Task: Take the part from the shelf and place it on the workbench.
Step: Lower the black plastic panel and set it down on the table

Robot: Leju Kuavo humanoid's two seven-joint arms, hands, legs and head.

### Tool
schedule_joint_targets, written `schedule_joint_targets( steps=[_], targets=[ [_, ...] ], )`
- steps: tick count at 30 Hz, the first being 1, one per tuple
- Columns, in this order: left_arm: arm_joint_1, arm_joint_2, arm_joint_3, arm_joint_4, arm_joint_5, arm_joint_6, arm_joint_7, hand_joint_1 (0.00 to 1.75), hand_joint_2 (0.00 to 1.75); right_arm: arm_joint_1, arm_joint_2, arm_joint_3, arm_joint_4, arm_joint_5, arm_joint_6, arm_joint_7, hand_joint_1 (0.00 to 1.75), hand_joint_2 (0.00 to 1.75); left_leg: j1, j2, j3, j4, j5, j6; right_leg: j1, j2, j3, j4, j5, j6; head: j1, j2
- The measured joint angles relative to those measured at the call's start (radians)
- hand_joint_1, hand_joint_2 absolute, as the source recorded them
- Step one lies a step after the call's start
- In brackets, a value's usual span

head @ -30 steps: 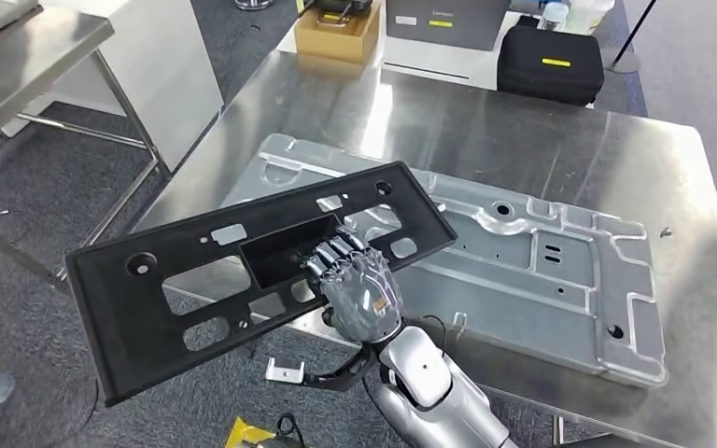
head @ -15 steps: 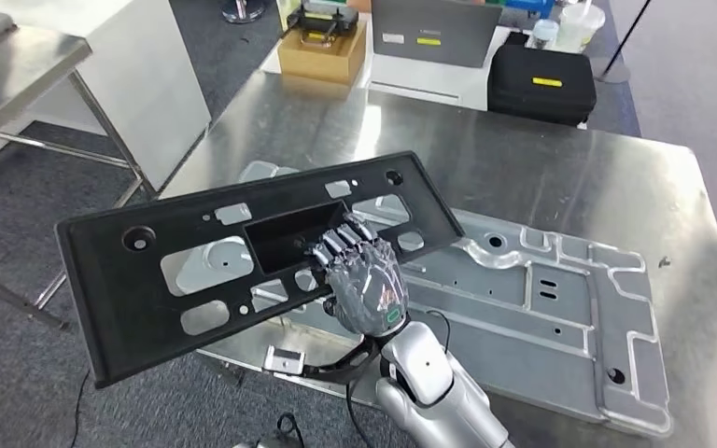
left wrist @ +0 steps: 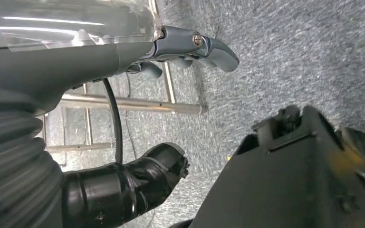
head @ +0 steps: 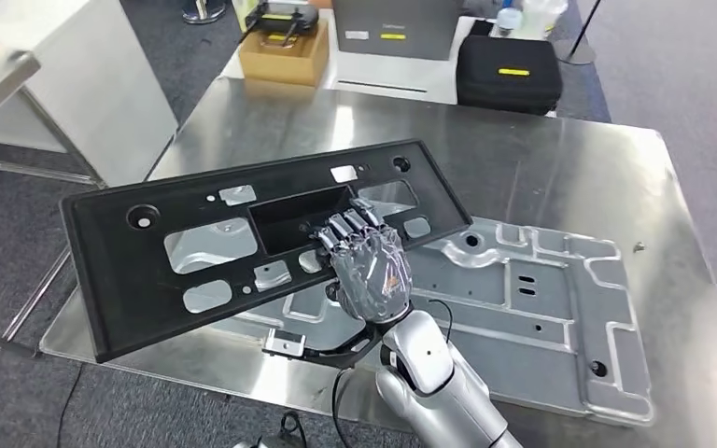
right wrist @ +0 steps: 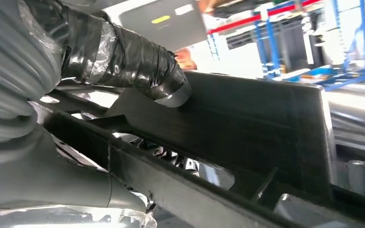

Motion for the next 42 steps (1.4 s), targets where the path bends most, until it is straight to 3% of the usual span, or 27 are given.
schedule_joint_targets(
  steps=[1,3,6,7,8,9,11,13,16,18,21,22,23,24,27,29,32,34,36,38,39,40,42],
  targets=[
    [-0.001,0.0,-0.001,0.0,-0.001,0.0,-0.001,0.0,1.75,0.0,0.001,0.0,0.001,0.0,0.0,0.001,1.75,1.75,0.001,0.004,0.002,0.002,-0.005,-0.005,-0.002,0.011,0.002,-0.004,0.003,-0.006,0.0,0.0],
    [-0.003,0.0,-0.004,0.0,-0.002,0.001,-0.002,0.0,1.75,-0.002,0.004,0.0,0.004,0.0,0.001,0.003,1.75,1.75,0.005,-0.019,-0.012,0.044,-0.041,-0.013,-0.007,0.028,0.007,-0.012,0.008,-0.02,-0.001,0.0],
    [-0.003,0.002,-0.006,0.0,-0.002,0.0,-0.003,0.0,1.75,-0.005,0.01,0.0,0.008,0.004,0.001,0.007,1.75,1.75,0.009,-0.067,-0.093,0.223,-0.128,-0.017,-0.006,0.05,0.01,-0.014,0.01,-0.032,-0.002,0.0],
    [-0.004,0.002,-0.006,0.0,-0.002,0.0,-0.003,0.0,1.75,-0.005,0.011,0.0,0.01,0.005,0.001,0.01,1.75,1.75,0.009,-0.072,-0.115,0.266,-0.137,-0.017,-0.004,0.056,0.01,-0.012,0.009,-0.033,-0.002,0.0],
    [-0.004,0.002,-0.006,0.0,-0.002,0.0,-0.003,0.0,1.75,-0.005,0.01,0.0,0.012,0.007,0.001,0.014,1.75,1.75,0.009,-0.074,-0.121,0.274,-0.127,-0.017,-0.003,0.062,0.01,-0.011,0.007,-0.034,-0.002,0.0],
    [-0.004,0.002,-0.006,0.0,-0.003,0.0,-0.003,0.0,1.75,-0.005,0.01,0.0,0.014,0.007,0.001,0.018,1.75,1.75,0.009,-0.074,-0.108,0.242,-0.099,-0.016,-0.002,0.068,0.011,-0.008,0.005,-0.033,-0.002,0.0],
    [-0.005,0.002,-0.006,0.0,-0.003,0.0,-0.003,0.0,1.75,-0.006,0.011,0.0,0.016,0.008,0.0,0.023,1.75,1.75,0.009,-0.083,-0.048,0.117,-0.035,-0.011,-0.002,0.078,0.011,0.0,-0.002,-0.029,-0.001,0.0],
    [-0.005,0.002,-0.007,0.0,-0.003,0.0,-0.004,0.0,1.75,-0.007,0.011,0.0,0.017,0.008,0.0,0.025,1.75,1.75,0.008,-0.096,-0.008,0.032,-0.012,-0.007,-0.001,0.085,0.007,0.009,-0.008,-0.022,-0.001,0.0],
    [-0.006,0.0,-0.008,0.0,-0.004,0.001,-0.006,0.0,1.75,-0.009,0.012,0.0,0.018,0.008,0.0,0.026,1.75,1.75,0.008,-0.094,0.0,0.013,-0.013,0.002,-0.003,0.093,0.002,0.009,-0.009,-0.01,-0.001,0.0],
    [-0.007,-0.002,-0.009,0.0,-0.004,0.002,-0.007,0.0,1.75,-0.011,0.012,0.0,0.018,0.008,0.001,0.026,1.75,1.75,0.013,-0.084,0.008,0.003,-0.01,0.011,-0.002,0.085,-0.01,0.039,-0.029,0.001,0.001,0.0],
    [-0.008,-0.003,-0.01,0.0,-0.005,0.002,-0.009,0.0,1.75,-0.016,0.011,0.0,0.021,0.014,0.003,0.028,1.75,1.75,0.014,-0.071,0.014,-0.003,-0.012,0.022,-0.009,0.065,-0.091,0.204,-0.105,0.016,0.004,0.0],
    [-0.008,-0.003,-0.011,0.0,-0.006,0.001,-0.01,0.0,1.75,-0.017,0.01,0.001,0.023,0.02,0.004,0.03,1.75,1.75,0.014,-0.068,0.015,-0.003,-0.012,0.023,-0.013,0.062,-0.118,0.251,-0.118,0.019,0.004,0.0],
    [-0.008,-0.003,-0.012,0.0,-0.007,0.001,-0.011,0.0,1.75,-0.017,0.008,0.002,0.026,0.027,0.006,0.033,1.75,1.75,0.014,-0.067,0.015,-0.002,-0.013,0.022,-0.017,0.059,-0.129,0.268,-0.113,0.021,0.004,0.0],
    [-0.008,-0.003,-0.012,0.0,-0.008,0.0,-0.012,0.0,1.75,-0.017,0.007,0.003,0.029,0.033,0.009,0.036,1.75,1.75,0.014,-0.066,0.016,-0.002,-0.014,0.022,-0.02,0.058,-0.123,0.248,-0.09,0.022,0.004,0.0],
    [-0.009,-0.003,-0.014,0.0,-0.011,0.0,-0.012,0.0,1.75,-0.027,0.005,0.011,0.036,0.045,0.023,0.045,1.75,1.75,0.013,-0.066,0.021,-0.001,-0.018,0.014,-0.02,0.046,-0.033,0.059,0.0,0.017,0.005,0.0],
    [-0.009,-0.003,-0.015,0.0,-0.012,-0.001,-0.012,0.0,1.75,-0.039,0.004,0.02,0.043,0.055,0.043,0.054,1.75,1.75,0.011,-0.065,0.02,-0.001,-0.017,0.004,-0.013,0.044,-0.006,0.002,0.01,0.011,0.004,0.0],
    [-0.01,-0.003,-0.015,0.0,-0.013,-0.002,-0.014,0.0,1.75,-0.057,0.003,0.037,0.065,0.066,0.102,0.07,1.75,1.75,0.011,-0.062,0.019,0.0,-0.022,-0.012,-0.013,0.051,-0.003,-0.007,0.016,-0.003,0.004,0.0],
    [-0.011,-0.002,-0.015,0.0,-0.014,-0.003,-0.016,0.0,1.75,-0.078,0.002,0.053,0.094,0.07,0.151,0.079,1.75,1.75,0.013,-0.067,-0.006,0.059,-0.062,-0.018,-0.017,0.053,0.001,-0.016,0.022,-0.018,0.003,0.0],
    [-0.011,-0.002,-0.015,0.0,-0.014,-0.005,-0.018,0.0,1.75,-0.096,0.001,0.067,0.125,0.07,0.191,0.087,1.75,1.75,0.014,-0.072,-0.064,0.184,-0.123,-0.02,-0.014,0.053,0.0,-0.016,0.022,-0.027,0.002,0.0],
    [-0.01,-0.002,-0.015,0.0,-0.014,-0.008,-0.019,0.0,1.75,-0.109,-0.002,0.081,0.156,0.069,0.226,0.094,1.75,1.75,0.014,-0.073,-0.107,0.27,-0.142,-0.022,-0.01,0.055,0.0,-0.014,0.022,-0.028,0.002,0.0],
    [-0.011,-0.001,-0.015,0.0,-0.015,-0.01,-0.02,0.0,1.75,-0.115,-0.004,0.087,0.17,0.068,0.241,0.096,1.75,1.75,0.014,-0.073,-0.104,0.261,-0.125,-0.022,-0.01,0.057,0.0,-0.013,0.021,-0.028,0.002,0.0],
    [-0.011,-0.001,-0.015,0.0,-0.015,-0.012,-0.02,0.0,1.75,-0.122,-0.005,0.093,0.184,0.068,0.255,0.098,1.75,1.75,0.014,-0.073,-0.083,0.216,-0.093,-0.021,-0.009,0.059,0.0,-0.01,0.02,-0.027,0.002,0.0],
    [-0.011,-0.001,-0.015,0.0,-0.015,-0.015,-0.02,0.0,1.75,-0.138,-0.006,0.103,0.207,0.067,0.282,0.104,1.75,1.75,0.013,-0.076,-0.021,0.084,-0.034,-0.016,-0.008,0.064,-0.003,-0.002,0.015,-0.022,0.002,0.0]
  ],
)
